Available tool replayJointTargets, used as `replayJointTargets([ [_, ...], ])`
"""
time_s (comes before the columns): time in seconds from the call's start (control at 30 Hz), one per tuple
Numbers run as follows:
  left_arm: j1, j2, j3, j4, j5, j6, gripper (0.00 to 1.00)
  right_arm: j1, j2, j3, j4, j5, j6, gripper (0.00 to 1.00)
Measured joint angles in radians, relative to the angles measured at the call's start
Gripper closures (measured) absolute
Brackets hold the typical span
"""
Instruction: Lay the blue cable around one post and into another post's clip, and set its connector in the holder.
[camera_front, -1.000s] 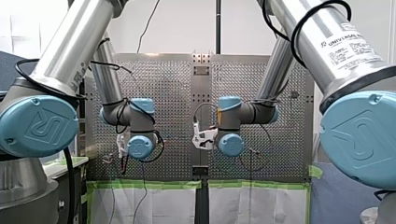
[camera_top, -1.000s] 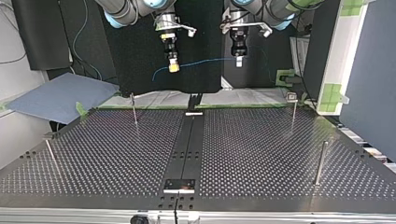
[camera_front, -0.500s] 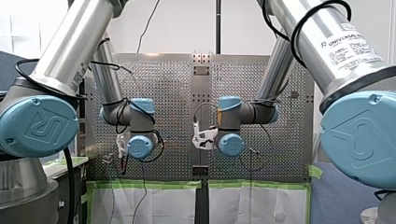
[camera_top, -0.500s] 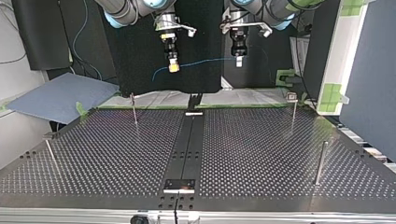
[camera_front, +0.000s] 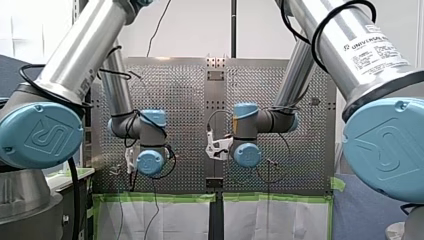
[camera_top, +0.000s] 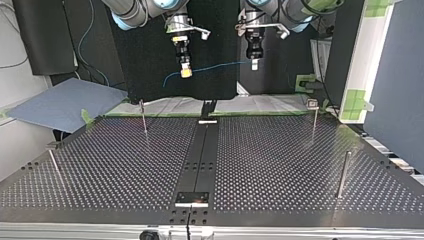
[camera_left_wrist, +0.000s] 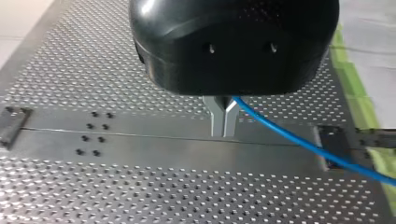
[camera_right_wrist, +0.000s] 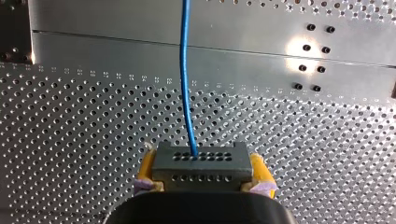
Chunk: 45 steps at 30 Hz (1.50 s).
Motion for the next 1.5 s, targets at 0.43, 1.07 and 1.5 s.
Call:
replayJointTargets([
  [0.43, 0.0, -0.013, 0.0, 0.001, 0.0, 0.0, 1.0, 0.0, 0.0, 0.0, 0.0, 0.0, 0.0, 1.0],
  [1.07, 0.0, -0.013, 0.0, 0.001, 0.0, 0.0, 1.0, 0.017, 0.093, 0.012, 0.113, 0.122, 0.127, 1.0],
  [1.5, -0.019, -0.011, 0.019, 0.01, -0.019, -0.019, 1.0, 0.015, 0.086, 0.0, 0.122, 0.14, 0.216, 1.0],
])
